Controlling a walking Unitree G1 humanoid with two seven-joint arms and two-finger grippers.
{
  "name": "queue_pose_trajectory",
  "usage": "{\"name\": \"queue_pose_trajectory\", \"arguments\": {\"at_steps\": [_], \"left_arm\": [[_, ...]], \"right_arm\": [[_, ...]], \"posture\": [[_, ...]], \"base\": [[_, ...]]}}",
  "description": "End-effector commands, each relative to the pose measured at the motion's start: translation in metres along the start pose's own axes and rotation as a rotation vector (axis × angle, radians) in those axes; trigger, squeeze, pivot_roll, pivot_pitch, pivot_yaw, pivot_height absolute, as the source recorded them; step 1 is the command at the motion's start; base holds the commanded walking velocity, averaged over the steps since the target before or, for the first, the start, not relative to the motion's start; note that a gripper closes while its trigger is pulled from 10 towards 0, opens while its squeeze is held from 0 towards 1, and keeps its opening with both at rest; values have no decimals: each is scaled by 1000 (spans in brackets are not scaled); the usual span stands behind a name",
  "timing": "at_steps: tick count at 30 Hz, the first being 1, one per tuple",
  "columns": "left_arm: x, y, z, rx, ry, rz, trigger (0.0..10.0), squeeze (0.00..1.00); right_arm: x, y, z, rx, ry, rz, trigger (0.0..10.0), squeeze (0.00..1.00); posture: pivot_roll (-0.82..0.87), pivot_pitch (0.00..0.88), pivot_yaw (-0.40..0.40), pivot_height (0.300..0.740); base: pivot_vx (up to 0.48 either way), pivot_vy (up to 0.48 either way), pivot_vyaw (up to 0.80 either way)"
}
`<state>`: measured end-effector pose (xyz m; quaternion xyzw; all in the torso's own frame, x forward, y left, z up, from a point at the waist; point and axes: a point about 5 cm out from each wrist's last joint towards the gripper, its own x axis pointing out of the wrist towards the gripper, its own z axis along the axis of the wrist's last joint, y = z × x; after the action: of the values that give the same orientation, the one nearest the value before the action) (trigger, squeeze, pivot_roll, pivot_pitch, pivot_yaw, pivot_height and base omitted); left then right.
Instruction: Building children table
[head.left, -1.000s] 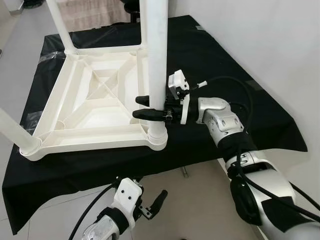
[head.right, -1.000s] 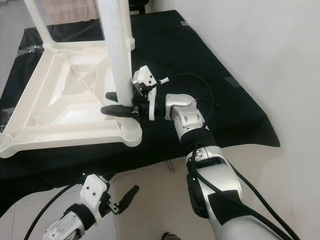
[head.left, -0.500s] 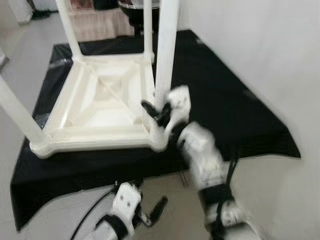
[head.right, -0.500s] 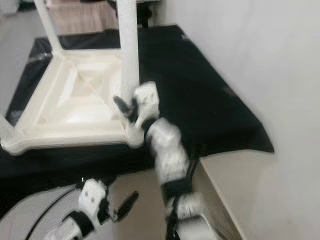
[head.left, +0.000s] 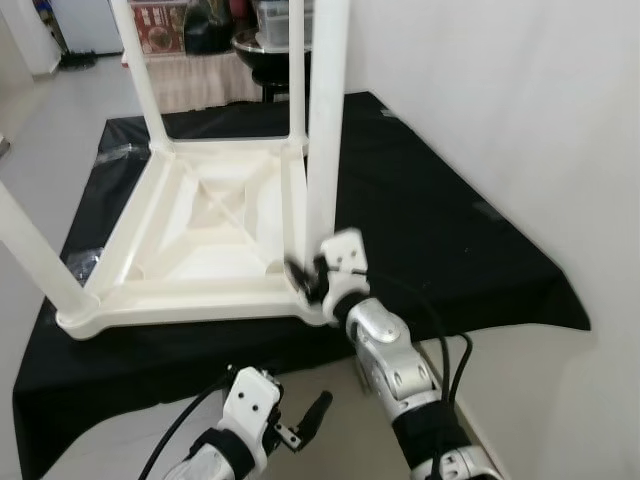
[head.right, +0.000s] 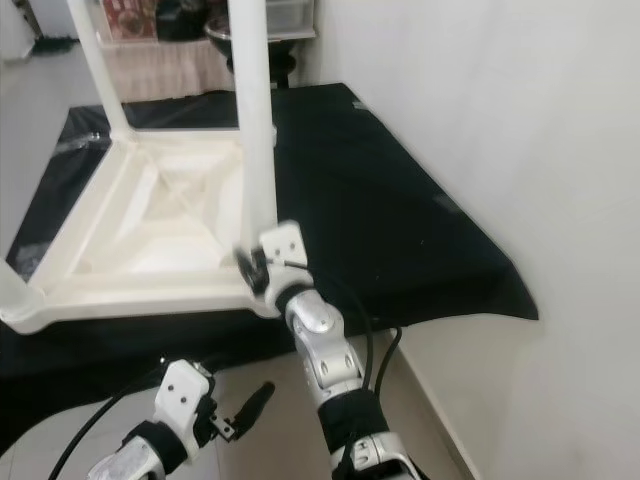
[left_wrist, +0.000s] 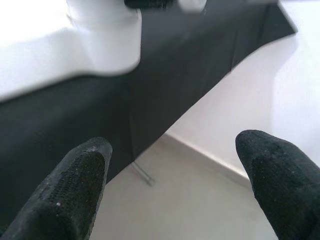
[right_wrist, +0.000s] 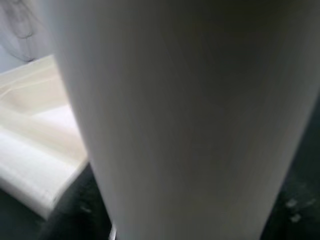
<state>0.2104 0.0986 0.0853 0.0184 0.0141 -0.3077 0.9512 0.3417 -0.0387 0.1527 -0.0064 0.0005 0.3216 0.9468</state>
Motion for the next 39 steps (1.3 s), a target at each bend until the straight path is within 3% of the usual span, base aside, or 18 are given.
{"name": "queue_pose_trajectory", "arguments": {"at_steps": [1, 2, 4, 5, 6, 7, 8, 9, 10, 11, 18, 19, 20, 30, 35, 38, 39], "left_arm": [[1, -2, -1, 2, -1, 0, 10000, 0], [1, -2, -1, 2, -2, 1, 10000, 0], [1, -2, -1, 2, -2, 1, 10000, 0], [1, -2, -1, 3, -3, 2, 10000, 0], [1, -2, -1, 3, -3, 2, 10000, 0], [1, -2, 0, 4, -4, 3, 10000, 0], [1, -2, 0, 4, -4, 3, 10000, 0], [1, -3, 0, 5, -4, 4, 10000, 0], [1, -3, 0, 5, -4, 4, 10000, 0], [1, -4, 0, 5, -3, 5, 10000, 0], [0, -5, 0, 4, -3, 5, 10000, 0], [0, -5, 0, 4, -3, 4, 10000, 0], [0, -6, 0, 4, -3, 4, 10000, 0], [0, -6, 0, 2, -3, 4, 10000, 0], [0, -5, -1, -2, -2, 1, 10000, 0], [-1, -6, -1, -7, -3, -2, 10000, 0], [-1, -6, -1, -7, -3, -2, 10000, 0]], "right_arm": [[12, 10, 22, 17, -61, 99, 10000, 1000], [14, 5, 32, 5, -83, 169, 10000, 1000], [14, 5, 32, 5, -83, 169, 10000, 1000], [14, -1, 43, -41, -100, 279, 10000, 890], [14, -1, 43, -41, -100, 279, 10000, 890], [13, -8, 51, -102, -85, 423, 10000, 0], [13, -8, 51, -102, -85, 423, 10000, 0], [11, -16, 56, -144, -48, 547, 10000, 0], [11, -16, 56, -144, -48, 547, 10000, 0], [10, -29, 65, -196, 13, 658, 10000, 0], [17, -34, 78, -178, 38, 693, 10000, 0], [17, -35, 79, -172, 41, 706, 2431, 0], [17, -37, 81, -166, 42, 714, 0, 0], [14, -44, 83, -162, 52, 755, 0, 0], [10, -55, 73, -167, 65, 669, 0, 0], [3, -65, 53, -159, 92, 517, 0, 0], [3, -65, 53, -159, 92, 517, 0, 0]], "posture": [[50, 179, -28, 740], [51, 179, -29, 740], [51, 179, -29, 740], [62, 179, -34, 740], [62, 179, -34, 740], [77, 179, -34, 740], [77, 179, -34, 740], [84, 180, -39, 740], [84, 180, -39, 740], [90, 183, -41, 740], [101, 187, -42, 740], [101, 187, -42, 740], [105, 188, -42, 740], [94, 192, -39, 740], [78, 189, -28, 740], [64, 192, -35, 740], [64, 192, -35, 740]], "base": [[0, 0, 0], [0, 0, 0], [0, 0, 0], [0, 0, 0], [0, 0, 0], [0, 0, 0], [0, 0, 0], [0, 0, 0], [0, 0, 0], [0, 0, 0], [0, 0, 0], [0, 0, 0], [0, 0, 0], [0, 0, 0], [0, 0, 0], [0, 0, 0], [0, 0, 0]]}}
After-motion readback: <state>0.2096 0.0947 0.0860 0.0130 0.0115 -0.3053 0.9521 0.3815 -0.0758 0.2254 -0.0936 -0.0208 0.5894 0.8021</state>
